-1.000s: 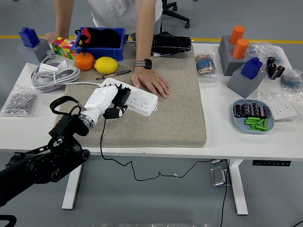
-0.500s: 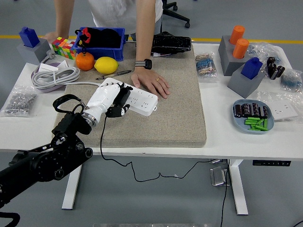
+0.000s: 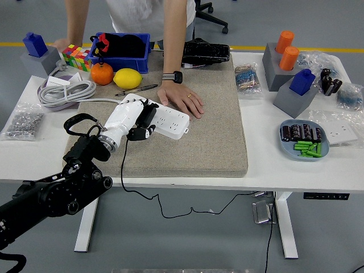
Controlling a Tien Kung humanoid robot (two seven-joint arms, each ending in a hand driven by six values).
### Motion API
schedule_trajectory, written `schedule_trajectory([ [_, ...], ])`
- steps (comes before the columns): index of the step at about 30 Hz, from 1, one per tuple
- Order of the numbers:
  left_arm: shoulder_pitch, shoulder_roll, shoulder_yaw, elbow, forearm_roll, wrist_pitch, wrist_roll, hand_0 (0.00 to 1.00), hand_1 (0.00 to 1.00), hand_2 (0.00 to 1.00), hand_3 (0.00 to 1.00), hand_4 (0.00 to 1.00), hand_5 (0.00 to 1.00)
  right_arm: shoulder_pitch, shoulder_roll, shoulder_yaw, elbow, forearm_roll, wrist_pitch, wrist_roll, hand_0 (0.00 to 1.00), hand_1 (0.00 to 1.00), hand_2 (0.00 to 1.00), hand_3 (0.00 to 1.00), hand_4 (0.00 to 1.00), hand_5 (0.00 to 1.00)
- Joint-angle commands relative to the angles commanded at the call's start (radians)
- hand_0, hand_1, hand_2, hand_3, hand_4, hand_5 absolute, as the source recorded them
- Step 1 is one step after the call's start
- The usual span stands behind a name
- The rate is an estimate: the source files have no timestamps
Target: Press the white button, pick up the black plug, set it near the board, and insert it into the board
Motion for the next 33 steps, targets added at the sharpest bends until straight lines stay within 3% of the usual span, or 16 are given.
schedule_trajectory([
  [23,-0.005,-0.011,0.004,0.004,-0.008,0.0,-0.004,0.851,0.825,0.76,0.755,0.729,0.023,-0.001,-0.001,0.0,0.0,0.001,0.0,0.0,0.7,0.612,0.58,0.585,0.64,0.341],
  [24,-0.002,-0.01,0.0,0.002,-0.007,0.004,-0.008,0.867,0.872,0.818,0.804,0.813,0.268,0.0,0.0,0.0,0.001,0.001,0.0,0.0,0.701,0.611,0.58,0.585,0.64,0.342],
  [29,0.006,-0.001,-0.036,-0.03,-0.022,0.017,-0.025,0.867,0.872,0.818,0.804,0.813,0.268,-0.002,0.0,0.002,0.001,0.0,0.0,0.0,0.701,0.611,0.58,0.585,0.64,0.342],
  [30,0.009,0.002,-0.05,-0.043,-0.021,0.02,-0.03,0.931,0.938,0.909,0.888,0.861,0.548,-0.003,0.0,0.002,0.0,0.0,0.0,0.0,0.701,0.612,0.58,0.585,0.64,0.341],
  [33,0.024,0.011,-0.1,-0.089,-0.011,0.034,-0.045,0.931,0.938,0.909,0.888,0.861,0.548,-0.005,0.0,0.002,-0.001,-0.001,-0.001,0.0,0.701,0.612,0.58,0.585,0.64,0.341],
])
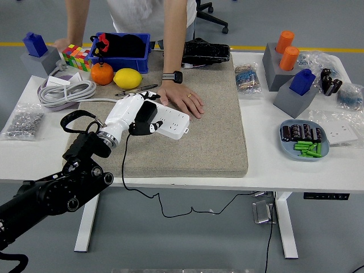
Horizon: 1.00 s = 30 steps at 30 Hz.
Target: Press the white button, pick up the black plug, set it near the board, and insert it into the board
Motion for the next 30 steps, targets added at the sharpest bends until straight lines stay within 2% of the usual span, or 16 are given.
schedule_trajectory([
  [2,0.011,0.007,-0.039,-0.036,0.013,0.006,-0.005,0.931,0.938,0.909,0.888,0.861,0.548,-0.001,0.0,-0.003,0.0,0.0,0.0,0.0,0.701,0.612,0.58,0.585,0.64,0.341],
  [3,0.014,0.01,-0.05,-0.046,0.016,0.007,-0.005,0.947,0.957,0.936,0.911,0.876,0.649,-0.001,0.0,-0.003,0.0,0.0,0.0,0.0,0.701,0.611,0.58,0.585,0.64,0.34],
  [8,0.053,0.036,-0.146,-0.109,0.05,0.004,0.007,0.947,0.957,0.936,0.911,0.876,0.649,0.0,0.001,-0.003,0.001,-0.001,0.0,0.0,0.701,0.611,0.58,0.585,0.64,0.34],
  [20,0.179,0.1,-0.403,-0.14,0.089,-0.009,0.015,0.951,0.943,0.915,0.899,0.88,0.626,-0.001,0.002,0.001,-0.005,-0.005,-0.001,0.0,0.701,0.611,0.58,0.585,0.64,0.34],
  [30,0.248,0.131,-0.563,-0.162,0.113,-0.018,0.019,0.943,0.932,0.902,0.881,0.876,0.596,0.001,-0.002,0.005,-0.013,-0.007,-0.004,0.002,0.702,0.612,0.58,0.586,0.641,0.341],
])
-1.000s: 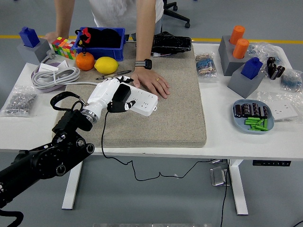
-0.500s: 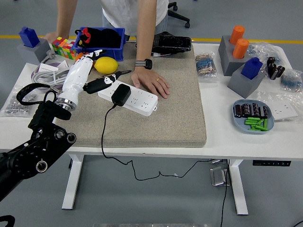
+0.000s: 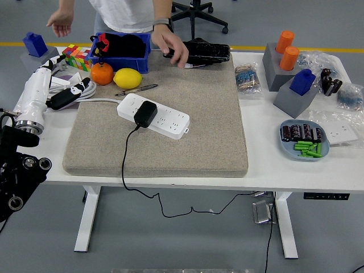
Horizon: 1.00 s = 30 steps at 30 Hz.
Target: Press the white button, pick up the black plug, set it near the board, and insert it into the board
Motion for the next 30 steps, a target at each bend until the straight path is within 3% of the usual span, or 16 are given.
schedule_trajectory([
  [11,0.039,0.032,-0.12,-0.038,-0.001,-0.007,0.0,0.937,0.924,0.893,0.875,0.87,0.59,0.008,-0.005,0.025,-0.006,-0.007,-0.002,0.002,0.701,0.612,0.58,0.586,0.64,0.34],
  [30,0.056,0.031,-0.229,-0.109,0.011,-0.021,0.014,0.937,0.922,0.891,0.871,0.859,0.582,0.024,-0.009,0.084,-0.013,-0.034,0.001,-0.001,0.701,0.615,0.582,0.589,0.641,0.339],
])
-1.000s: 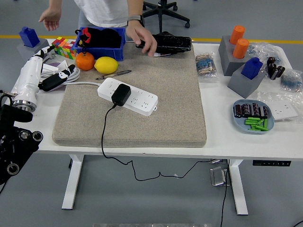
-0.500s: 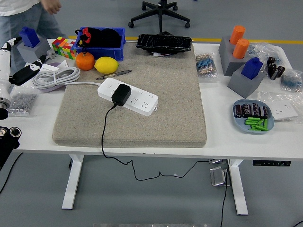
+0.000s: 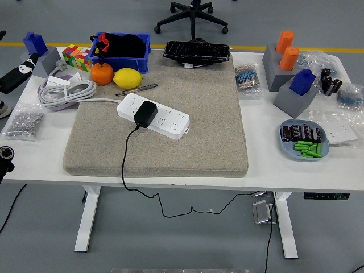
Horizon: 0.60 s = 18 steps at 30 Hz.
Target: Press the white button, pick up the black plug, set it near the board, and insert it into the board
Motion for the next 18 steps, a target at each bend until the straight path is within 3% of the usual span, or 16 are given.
schedule_trajectory([
  [18,0.054,-0.009,-0.044,-0.03,-0.003,-0.024,0.005,0.918,0.911,0.886,0.868,0.85,0.571,0.003,0.009,0.054,-0.015,-0.034,0.012,-0.007,0.702,0.615,0.589,0.589,0.644,0.343],
])
